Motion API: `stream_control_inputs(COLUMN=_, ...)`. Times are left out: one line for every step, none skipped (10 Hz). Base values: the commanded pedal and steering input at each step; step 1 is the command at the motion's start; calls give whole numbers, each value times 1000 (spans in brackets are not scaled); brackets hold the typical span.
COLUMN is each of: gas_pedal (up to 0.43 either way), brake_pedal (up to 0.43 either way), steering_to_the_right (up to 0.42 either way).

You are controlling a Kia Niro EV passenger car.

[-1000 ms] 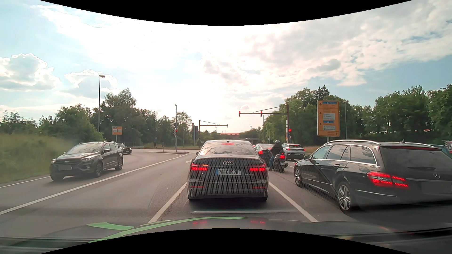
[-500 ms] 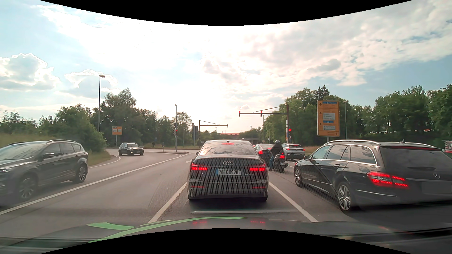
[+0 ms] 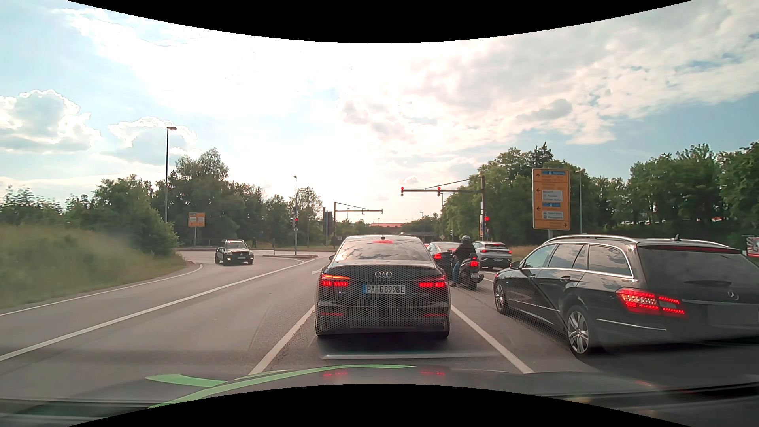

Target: Follow the waypoints while adhering to traffic rules and regulations

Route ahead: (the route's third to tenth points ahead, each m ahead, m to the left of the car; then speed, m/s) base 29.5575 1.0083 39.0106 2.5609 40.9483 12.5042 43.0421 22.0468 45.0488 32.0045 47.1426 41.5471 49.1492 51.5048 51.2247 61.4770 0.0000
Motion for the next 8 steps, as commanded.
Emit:
stream_control_inputs(gas_pedal=0, brake_pedal=293, steering_to_the_right=-1)
stream_control_inputs(gas_pedal=0, brake_pedal=293, steering_to_the_right=-1)
stream_control_inputs(gas_pedal=0, brake_pedal=293, steering_to_the_right=-2)
stream_control_inputs(gas_pedal=0, brake_pedal=293, steering_to_the_right=-1)
stream_control_inputs(gas_pedal=0, brake_pedal=293, steering_to_the_right=-2)
stream_control_inputs(gas_pedal=0, brake_pedal=293, steering_to_the_right=-2)
stream_control_inputs(gas_pedal=0, brake_pedal=293, steering_to_the_right=-1)
stream_control_inputs(gas_pedal=0, brake_pedal=293, steering_to_the_right=-1)
